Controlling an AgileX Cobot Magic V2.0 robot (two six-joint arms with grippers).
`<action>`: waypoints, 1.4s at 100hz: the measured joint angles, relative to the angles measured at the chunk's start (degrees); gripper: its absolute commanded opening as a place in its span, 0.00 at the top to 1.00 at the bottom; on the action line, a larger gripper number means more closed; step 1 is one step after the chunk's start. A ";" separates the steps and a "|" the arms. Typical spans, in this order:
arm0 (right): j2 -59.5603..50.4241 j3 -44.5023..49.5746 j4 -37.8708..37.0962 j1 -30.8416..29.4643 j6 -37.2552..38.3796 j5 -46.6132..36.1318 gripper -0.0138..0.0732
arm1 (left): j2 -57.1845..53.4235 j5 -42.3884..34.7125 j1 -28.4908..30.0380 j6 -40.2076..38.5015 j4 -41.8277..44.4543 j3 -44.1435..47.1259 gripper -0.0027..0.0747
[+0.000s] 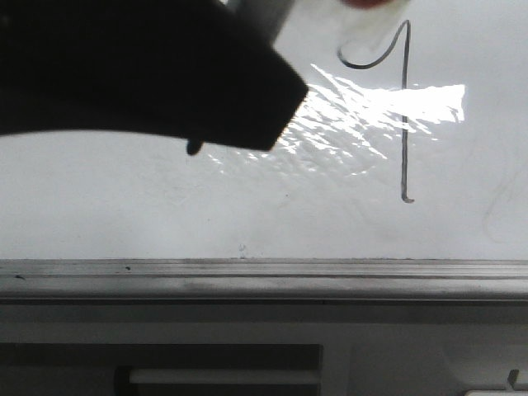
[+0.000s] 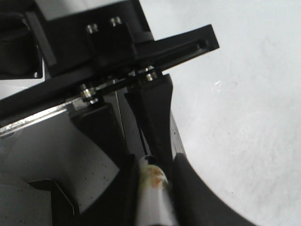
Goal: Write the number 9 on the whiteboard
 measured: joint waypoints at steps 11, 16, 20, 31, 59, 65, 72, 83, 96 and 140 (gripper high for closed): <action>1.09 0.00 0.20 0.00 0.00 0.79 0.92 | 1.05 0.31 0.00 0.40 0.16 0.00 0.99; 1.36 0.00 0.24 0.00 0.00 0.90 0.92 | 1.28 0.44 0.00 0.53 -0.56 0.12 0.99; 1.36 0.00 0.36 0.00 0.11 1.03 0.92 | 1.28 0.53 0.00 0.67 -0.96 0.12 0.99; 1.36 0.00 0.69 0.00 0.66 1.11 0.85 | 1.28 0.64 0.00 1.15 -2.66 0.12 0.99; 0.73 0.00 0.93 -0.39 1.24 1.15 0.19 | 1.28 2.23 0.00 0.66 -9.66 0.09 0.99; -0.92 0.00 1.03 -1.04 1.32 1.15 0.19 | 1.28 3.42 0.41 -0.06 -11.04 0.09 0.99; -3.80 0.00 1.01 -2.17 1.45 1.15 0.24 | 1.28 5.00 1.12 -0.45 -12.27 0.09 0.99; -9.22 0.00 1.01 -4.35 1.45 1.15 0.44 | 1.28 6.14 2.83 -0.86 -14.21 0.09 0.99; -16.43 0.00 0.90 -6.88 1.48 1.15 0.85 | 1.28 6.14 5.46 -1.53 -16.60 0.09 0.99; -25.23 -0.21 0.67 -8.47 3.51 4.12 0.91 | 10.30 -4.90 13.81 -10.38 -24.00 -3.69 0.99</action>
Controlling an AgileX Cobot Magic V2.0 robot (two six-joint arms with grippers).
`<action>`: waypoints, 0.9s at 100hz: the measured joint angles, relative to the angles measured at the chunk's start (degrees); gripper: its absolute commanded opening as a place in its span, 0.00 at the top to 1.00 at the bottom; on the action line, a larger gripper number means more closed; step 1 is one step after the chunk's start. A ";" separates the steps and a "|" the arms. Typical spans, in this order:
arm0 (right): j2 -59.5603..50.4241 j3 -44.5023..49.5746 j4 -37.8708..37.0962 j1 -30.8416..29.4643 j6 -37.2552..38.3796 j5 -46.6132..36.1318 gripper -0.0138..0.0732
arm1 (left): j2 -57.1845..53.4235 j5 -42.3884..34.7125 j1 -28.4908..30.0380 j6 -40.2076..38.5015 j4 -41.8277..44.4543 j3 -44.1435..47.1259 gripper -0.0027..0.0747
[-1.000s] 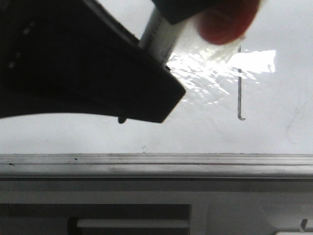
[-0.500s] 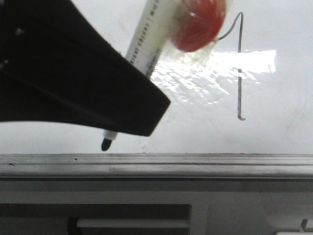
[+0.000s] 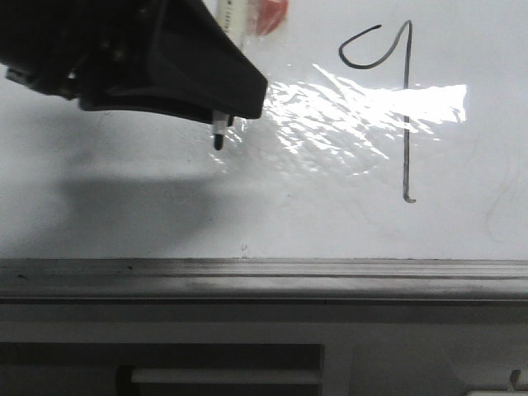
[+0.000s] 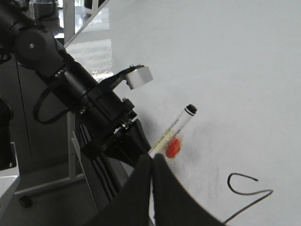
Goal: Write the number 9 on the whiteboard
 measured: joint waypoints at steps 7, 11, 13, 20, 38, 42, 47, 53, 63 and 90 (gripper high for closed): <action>0.00 0.00 -0.09 0.00 0.08 0.30 0.91 | 3.10 -0.80 0.09 -0.36 -0.12 -2.37 0.99; 0.00 0.00 -0.09 0.00 0.23 0.44 0.91 | 4.76 -1.28 0.09 -0.39 -0.23 -3.92 0.99; 0.00 0.00 -0.09 0.00 0.23 0.44 0.91 | 5.48 -1.39 0.09 -0.49 -0.23 -4.69 0.99; 0.00 0.00 -0.09 0.00 0.28 0.44 0.91 | 7.35 -2.11 0.09 -0.49 0.00 -7.00 0.99; 0.00 0.00 -0.09 0.00 1.00 0.52 0.91 | 9.58 -3.74 0.22 -0.61 0.80 -9.08 0.99; 0.00 0.00 -0.09 0.00 1.44 0.52 0.91 | 9.76 -3.64 0.34 -0.61 1.25 -9.08 0.99; 0.00 0.00 -0.09 0.00 2.10 0.52 0.91 | 10.15 -3.38 0.91 -0.61 1.43 -8.95 0.99; 0.00 0.00 -0.09 0.00 2.41 0.67 0.91 | 10.29 -2.83 1.74 -0.61 1.56 -8.74 0.99; 0.00 0.00 -0.09 0.00 2.61 1.20 0.91 | 10.29 -2.09 3.97 -0.88 1.65 -8.60 0.99; 0.00 0.00 -0.09 0.00 2.74 1.73 0.91 | 9.81 0.71 7.82 -1.40 1.40 -8.79 0.99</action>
